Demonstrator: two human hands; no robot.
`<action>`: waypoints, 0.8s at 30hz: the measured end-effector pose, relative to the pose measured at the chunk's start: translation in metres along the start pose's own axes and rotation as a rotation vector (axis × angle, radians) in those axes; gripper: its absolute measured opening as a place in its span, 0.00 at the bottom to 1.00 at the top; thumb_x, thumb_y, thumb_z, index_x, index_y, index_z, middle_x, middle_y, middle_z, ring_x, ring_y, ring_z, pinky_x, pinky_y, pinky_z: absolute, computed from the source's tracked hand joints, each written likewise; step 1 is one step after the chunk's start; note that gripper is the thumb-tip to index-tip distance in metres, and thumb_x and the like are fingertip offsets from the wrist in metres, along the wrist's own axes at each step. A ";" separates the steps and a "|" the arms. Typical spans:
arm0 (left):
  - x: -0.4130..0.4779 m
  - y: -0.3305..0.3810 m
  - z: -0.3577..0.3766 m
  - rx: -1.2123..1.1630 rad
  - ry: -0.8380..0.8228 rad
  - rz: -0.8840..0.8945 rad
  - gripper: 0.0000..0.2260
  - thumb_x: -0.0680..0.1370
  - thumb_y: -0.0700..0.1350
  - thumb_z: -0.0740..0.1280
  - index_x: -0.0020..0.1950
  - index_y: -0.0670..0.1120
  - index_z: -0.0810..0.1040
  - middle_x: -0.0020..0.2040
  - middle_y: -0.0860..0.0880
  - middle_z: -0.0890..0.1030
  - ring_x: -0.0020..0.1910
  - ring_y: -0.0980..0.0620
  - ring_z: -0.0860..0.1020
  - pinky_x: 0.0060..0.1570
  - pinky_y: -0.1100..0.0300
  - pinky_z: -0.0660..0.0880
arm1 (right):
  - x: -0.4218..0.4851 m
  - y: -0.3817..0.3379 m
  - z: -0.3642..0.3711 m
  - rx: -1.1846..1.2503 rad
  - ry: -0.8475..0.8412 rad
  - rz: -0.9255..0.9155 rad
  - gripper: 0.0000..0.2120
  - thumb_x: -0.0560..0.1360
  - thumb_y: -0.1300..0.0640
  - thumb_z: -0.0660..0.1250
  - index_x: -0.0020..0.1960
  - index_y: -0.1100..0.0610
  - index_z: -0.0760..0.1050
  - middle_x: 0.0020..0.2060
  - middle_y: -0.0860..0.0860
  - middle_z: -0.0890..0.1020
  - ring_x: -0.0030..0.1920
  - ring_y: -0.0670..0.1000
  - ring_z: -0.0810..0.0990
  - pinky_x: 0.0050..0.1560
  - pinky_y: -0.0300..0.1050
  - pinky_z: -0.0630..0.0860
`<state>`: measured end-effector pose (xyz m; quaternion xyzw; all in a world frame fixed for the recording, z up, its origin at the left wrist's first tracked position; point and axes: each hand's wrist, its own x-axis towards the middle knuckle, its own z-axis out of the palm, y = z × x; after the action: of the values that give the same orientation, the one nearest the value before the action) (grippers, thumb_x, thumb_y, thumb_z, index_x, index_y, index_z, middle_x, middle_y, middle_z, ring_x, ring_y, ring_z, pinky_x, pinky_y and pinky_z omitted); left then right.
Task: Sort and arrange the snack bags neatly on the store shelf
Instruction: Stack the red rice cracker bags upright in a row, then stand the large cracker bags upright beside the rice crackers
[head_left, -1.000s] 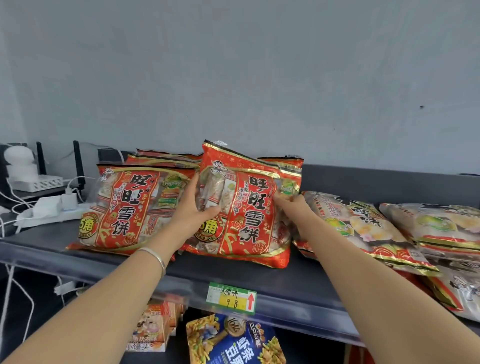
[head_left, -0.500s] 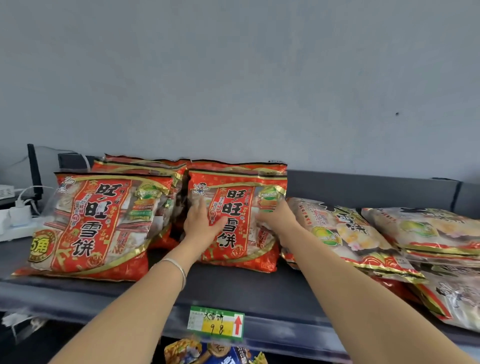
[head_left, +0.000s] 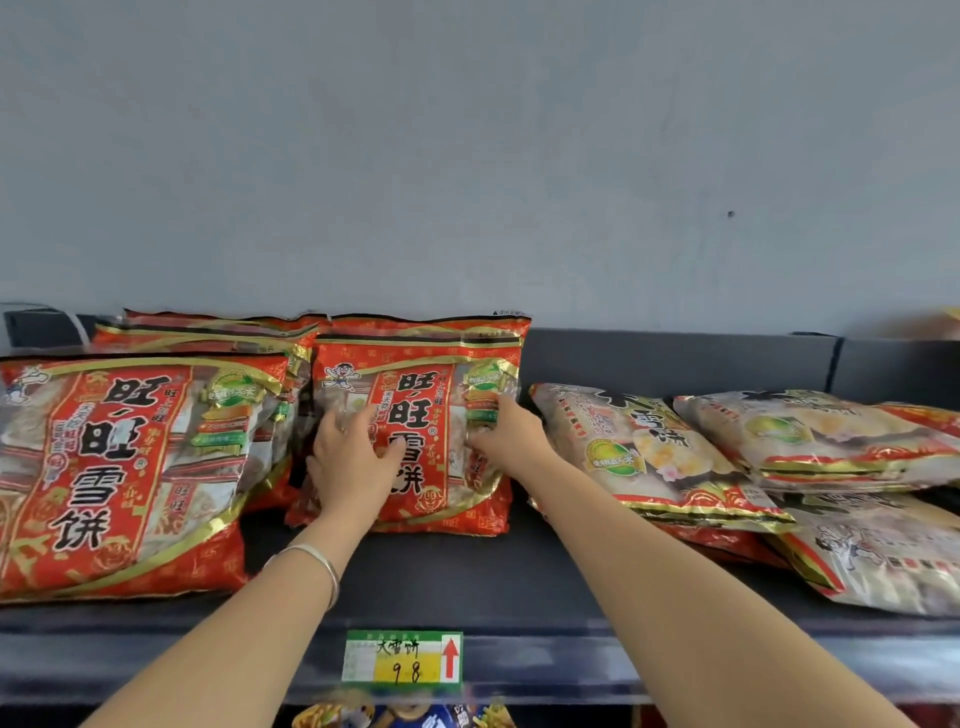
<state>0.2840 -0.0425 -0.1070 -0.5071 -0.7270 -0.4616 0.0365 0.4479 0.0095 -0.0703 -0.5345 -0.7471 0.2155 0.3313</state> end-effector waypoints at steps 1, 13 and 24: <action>-0.001 0.009 0.000 -0.036 0.075 0.052 0.21 0.75 0.50 0.69 0.68 0.50 0.72 0.74 0.43 0.62 0.73 0.42 0.59 0.71 0.42 0.59 | -0.003 -0.002 -0.005 -0.049 -0.006 -0.030 0.21 0.76 0.58 0.66 0.67 0.59 0.67 0.56 0.56 0.80 0.53 0.55 0.80 0.52 0.50 0.80; -0.049 0.139 0.035 -0.451 -0.250 0.393 0.12 0.78 0.39 0.65 0.61 0.46 0.75 0.58 0.54 0.72 0.58 0.58 0.69 0.56 0.64 0.65 | -0.042 0.048 -0.117 -0.347 0.229 -0.160 0.16 0.80 0.57 0.60 0.66 0.54 0.74 0.60 0.53 0.79 0.57 0.54 0.78 0.52 0.47 0.76; -0.106 0.269 0.096 -0.388 -0.381 0.409 0.11 0.79 0.42 0.64 0.61 0.49 0.75 0.61 0.50 0.74 0.60 0.54 0.72 0.56 0.63 0.67 | -0.068 0.160 -0.251 -0.406 0.356 -0.049 0.15 0.79 0.56 0.59 0.64 0.54 0.76 0.58 0.52 0.81 0.55 0.55 0.79 0.45 0.43 0.73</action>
<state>0.5822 -0.0328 -0.0467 -0.7171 -0.5026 -0.4714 -0.1051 0.7488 -0.0092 -0.0237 -0.6013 -0.7175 -0.0441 0.3487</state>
